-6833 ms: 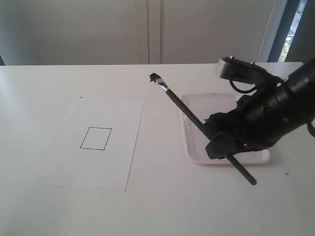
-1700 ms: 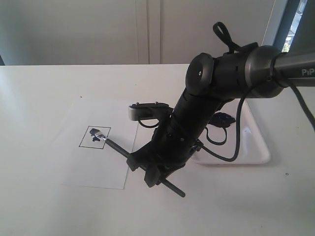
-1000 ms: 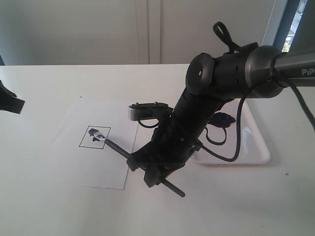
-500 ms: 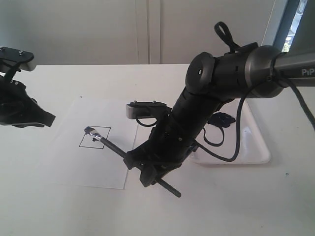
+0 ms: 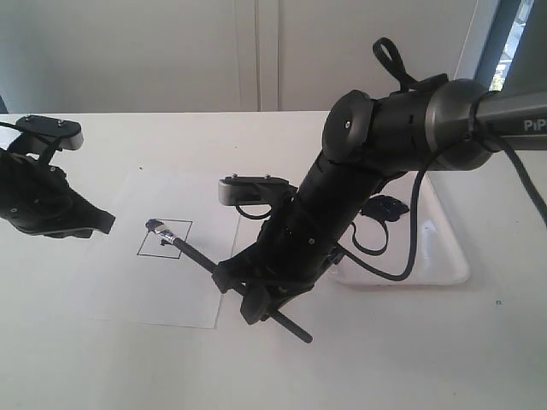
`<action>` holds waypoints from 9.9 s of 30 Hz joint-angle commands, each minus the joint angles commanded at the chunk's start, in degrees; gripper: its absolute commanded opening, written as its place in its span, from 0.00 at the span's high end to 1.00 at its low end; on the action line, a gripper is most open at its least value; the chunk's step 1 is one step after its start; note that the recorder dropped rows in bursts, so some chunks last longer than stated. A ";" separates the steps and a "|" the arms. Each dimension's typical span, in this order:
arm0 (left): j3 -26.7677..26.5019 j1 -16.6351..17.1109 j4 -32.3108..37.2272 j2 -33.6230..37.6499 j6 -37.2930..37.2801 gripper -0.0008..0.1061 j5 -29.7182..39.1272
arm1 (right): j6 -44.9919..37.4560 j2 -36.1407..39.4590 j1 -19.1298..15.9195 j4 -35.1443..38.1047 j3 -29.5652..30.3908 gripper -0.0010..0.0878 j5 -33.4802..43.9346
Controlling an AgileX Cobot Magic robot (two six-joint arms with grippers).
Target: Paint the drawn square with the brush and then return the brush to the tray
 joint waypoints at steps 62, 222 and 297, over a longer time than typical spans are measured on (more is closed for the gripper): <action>0.00 -0.06 -2.97 12.10 7.51 0.99 7.51 | 4.53 3.31 0.00 -2.51 -2.51 0.99 -2.01; 0.00 -0.06 -23.48 12.14 27.34 0.99 13.66 | 8.07 3.40 0.00 -7.27 -2.51 0.99 -1.20; -19.23 7.37 -16.28 26.14 17.60 0.99 17.83 | 5.09 3.40 0.00 -2.76 -2.51 0.99 2.91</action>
